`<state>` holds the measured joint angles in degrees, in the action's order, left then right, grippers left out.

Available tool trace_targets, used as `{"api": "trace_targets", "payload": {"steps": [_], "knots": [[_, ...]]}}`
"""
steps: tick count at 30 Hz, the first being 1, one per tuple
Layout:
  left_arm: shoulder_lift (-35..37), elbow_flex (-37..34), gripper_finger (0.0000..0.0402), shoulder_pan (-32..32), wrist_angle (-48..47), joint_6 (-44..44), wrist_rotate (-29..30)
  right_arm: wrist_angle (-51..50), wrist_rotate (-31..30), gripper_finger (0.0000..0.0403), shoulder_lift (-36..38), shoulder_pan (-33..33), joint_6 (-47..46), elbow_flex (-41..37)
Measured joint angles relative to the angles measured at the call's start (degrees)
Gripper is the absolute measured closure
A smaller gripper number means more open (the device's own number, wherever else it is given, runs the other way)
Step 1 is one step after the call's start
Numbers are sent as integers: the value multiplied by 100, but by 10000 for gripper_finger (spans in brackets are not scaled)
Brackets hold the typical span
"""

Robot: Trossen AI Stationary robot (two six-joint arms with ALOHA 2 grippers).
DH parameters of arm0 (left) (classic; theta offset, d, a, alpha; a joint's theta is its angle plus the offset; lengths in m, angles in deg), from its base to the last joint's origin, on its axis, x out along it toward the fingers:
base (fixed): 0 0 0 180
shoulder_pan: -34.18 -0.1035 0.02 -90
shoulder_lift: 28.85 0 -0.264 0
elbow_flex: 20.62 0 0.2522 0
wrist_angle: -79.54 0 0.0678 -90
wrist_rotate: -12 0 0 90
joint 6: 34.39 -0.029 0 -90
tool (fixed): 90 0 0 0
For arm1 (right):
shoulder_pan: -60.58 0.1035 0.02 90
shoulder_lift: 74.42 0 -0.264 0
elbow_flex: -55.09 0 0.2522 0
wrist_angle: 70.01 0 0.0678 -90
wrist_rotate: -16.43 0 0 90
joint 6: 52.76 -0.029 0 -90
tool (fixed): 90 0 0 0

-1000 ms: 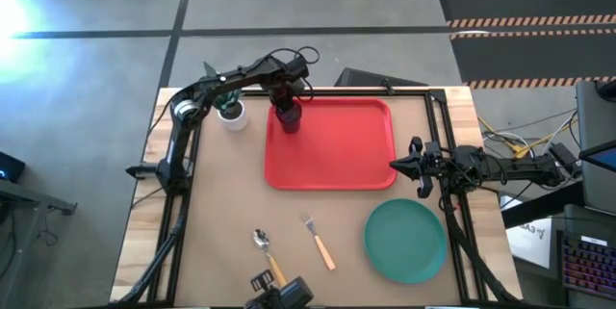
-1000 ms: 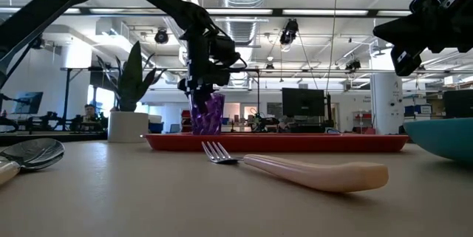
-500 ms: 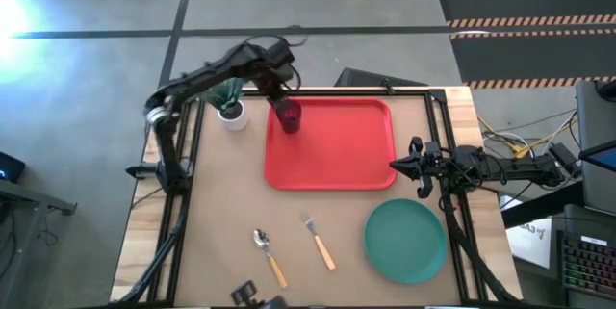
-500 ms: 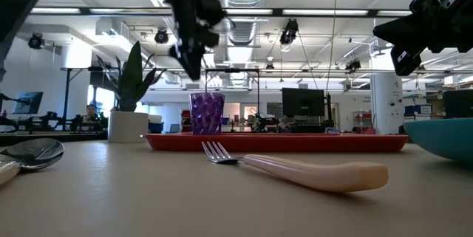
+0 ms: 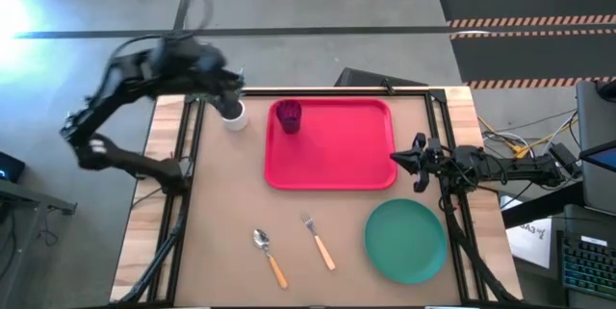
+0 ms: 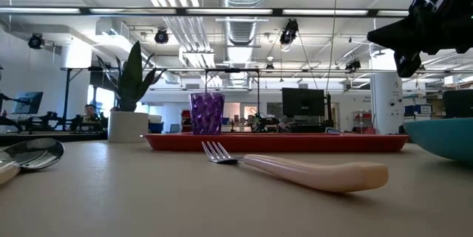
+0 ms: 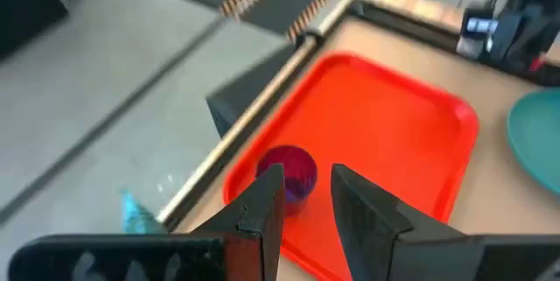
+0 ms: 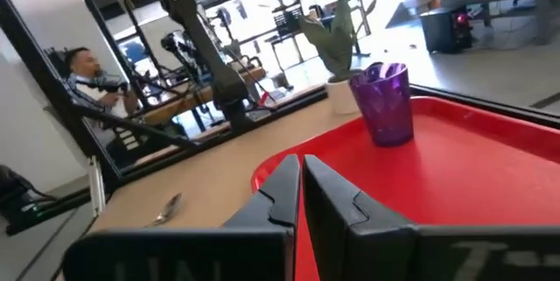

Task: Pick and place plate/cup/fork/spoon on tray
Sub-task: Put the green plate on the red tray

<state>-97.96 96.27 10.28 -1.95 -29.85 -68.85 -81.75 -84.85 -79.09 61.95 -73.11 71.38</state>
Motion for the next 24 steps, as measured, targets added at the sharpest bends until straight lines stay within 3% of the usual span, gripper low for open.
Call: {"api": "trace_targets", "payload": {"steps": [7, 10, 13, 18, 24], "knots": [[949, -292, 322, 162, -18, 413, 203, 693, 669, 394, 0, 0, 92, 0], [1132, -479, 322, 162, -13, 440, 207, 1125, 678, 390, 2, 0, 85, 0], [1225, -699, 322, 162, -21, 563, 199, 918, 675, 370, -7, 0, 44, 197], [1209, -887, 322, 162, -24, 572, 177, -525, 416, 316, -121, 0, -295, 1331], [1146, -919, 322, 162, -22, 565, 164, -3542, 371, 295, -1039, 0, -1585, 3513]]}}
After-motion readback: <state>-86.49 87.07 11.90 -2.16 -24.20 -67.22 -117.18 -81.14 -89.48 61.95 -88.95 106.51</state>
